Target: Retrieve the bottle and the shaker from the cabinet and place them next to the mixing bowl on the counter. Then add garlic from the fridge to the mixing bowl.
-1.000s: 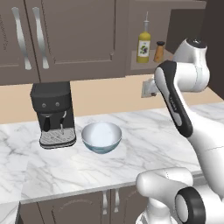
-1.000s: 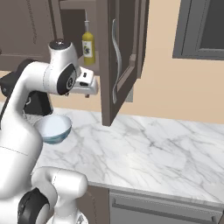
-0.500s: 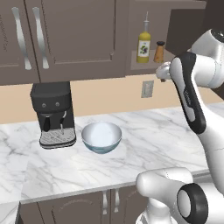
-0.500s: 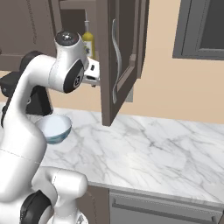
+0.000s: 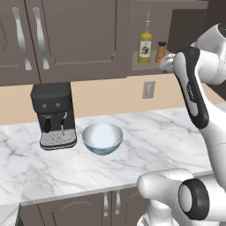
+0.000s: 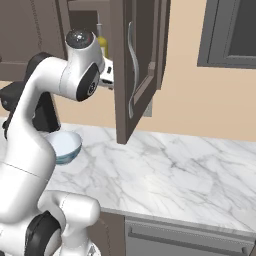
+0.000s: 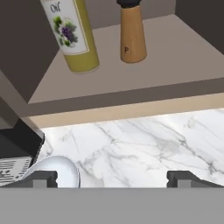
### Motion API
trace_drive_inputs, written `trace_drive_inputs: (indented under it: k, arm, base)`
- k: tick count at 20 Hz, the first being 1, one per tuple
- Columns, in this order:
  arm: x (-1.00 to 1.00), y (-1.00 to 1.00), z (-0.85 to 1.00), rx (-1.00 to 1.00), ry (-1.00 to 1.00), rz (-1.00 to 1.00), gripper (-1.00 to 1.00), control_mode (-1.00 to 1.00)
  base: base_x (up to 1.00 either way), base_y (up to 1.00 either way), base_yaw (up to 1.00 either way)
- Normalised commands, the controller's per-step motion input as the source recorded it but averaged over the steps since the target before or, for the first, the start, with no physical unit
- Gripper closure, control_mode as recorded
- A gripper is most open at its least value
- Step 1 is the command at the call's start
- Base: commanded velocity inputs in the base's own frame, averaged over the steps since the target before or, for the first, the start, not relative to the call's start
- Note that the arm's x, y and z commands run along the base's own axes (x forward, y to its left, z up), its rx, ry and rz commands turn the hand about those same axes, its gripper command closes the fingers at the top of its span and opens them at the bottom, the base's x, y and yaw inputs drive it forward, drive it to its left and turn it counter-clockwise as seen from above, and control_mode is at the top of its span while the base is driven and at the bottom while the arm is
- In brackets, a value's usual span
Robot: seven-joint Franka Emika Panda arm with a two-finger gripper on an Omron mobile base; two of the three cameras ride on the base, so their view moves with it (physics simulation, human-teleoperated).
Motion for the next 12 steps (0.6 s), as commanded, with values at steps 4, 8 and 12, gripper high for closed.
trace_drive_inputs:
  k: [4,8,12]
  arm:
    - [0.01,0.00,0.10,-0.02,-0.05,-0.07,-1.00,-1.00]
    - [0.00,0.00,0.18,-0.02,-0.01,-0.09,-1.00,-1.00]
    - [0.04,0.00,0.29,-0.02,0.00,-0.10,-1.00,-1.00]
  base:
    - [0.00,0.00,0.00]
    - [0.00,0.00,0.00]
    - [0.00,0.00,0.00]
